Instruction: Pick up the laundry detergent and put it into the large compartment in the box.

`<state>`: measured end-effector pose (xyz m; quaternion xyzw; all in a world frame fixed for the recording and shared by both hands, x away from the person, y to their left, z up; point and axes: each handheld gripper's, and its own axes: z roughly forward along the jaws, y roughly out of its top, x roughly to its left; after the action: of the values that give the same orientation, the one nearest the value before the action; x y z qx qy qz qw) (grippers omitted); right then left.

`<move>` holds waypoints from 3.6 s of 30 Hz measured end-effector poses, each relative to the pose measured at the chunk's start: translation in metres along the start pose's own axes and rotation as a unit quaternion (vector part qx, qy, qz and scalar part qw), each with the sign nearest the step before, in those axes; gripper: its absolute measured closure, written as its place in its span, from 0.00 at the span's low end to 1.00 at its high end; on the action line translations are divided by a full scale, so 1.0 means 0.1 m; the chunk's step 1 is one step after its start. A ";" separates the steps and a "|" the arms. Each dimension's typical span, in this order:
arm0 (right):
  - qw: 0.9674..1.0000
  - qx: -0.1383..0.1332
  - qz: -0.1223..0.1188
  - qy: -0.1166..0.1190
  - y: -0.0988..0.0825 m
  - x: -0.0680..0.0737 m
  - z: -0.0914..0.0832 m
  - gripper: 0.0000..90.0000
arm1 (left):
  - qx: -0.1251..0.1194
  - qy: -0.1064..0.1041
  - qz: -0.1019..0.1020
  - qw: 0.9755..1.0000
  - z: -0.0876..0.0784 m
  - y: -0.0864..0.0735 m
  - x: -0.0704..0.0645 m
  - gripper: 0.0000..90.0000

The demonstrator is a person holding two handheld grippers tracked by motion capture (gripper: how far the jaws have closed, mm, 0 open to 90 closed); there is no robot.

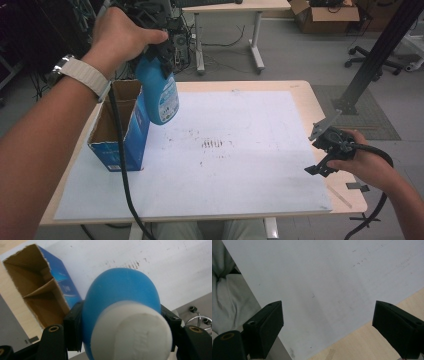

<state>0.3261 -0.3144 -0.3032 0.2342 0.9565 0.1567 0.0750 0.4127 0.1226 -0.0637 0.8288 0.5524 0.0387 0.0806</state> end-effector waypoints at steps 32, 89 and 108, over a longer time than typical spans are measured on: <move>1.000 -0.002 -0.007 -0.002 0.09 -0.01 0.02 0.11 | -0.030 0.043 -0.162 0.985 -0.32 -0.21 0.81 0.41; 1.000 0.006 -0.004 0.000 0.09 -0.03 0.07 0.11 | 0.001 0.063 -0.179 0.982 1.00 -0.48 1.29 0.41; 1.000 0.008 -0.004 0.000 0.11 -0.02 0.08 0.11 | 0.008 0.054 -0.182 0.982 1.45 -0.61 1.36 0.41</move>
<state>0.3342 -0.3042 -0.3066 0.2313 0.9585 0.1491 0.0739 0.4324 0.2575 -0.2205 0.7116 0.6980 0.0636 0.0494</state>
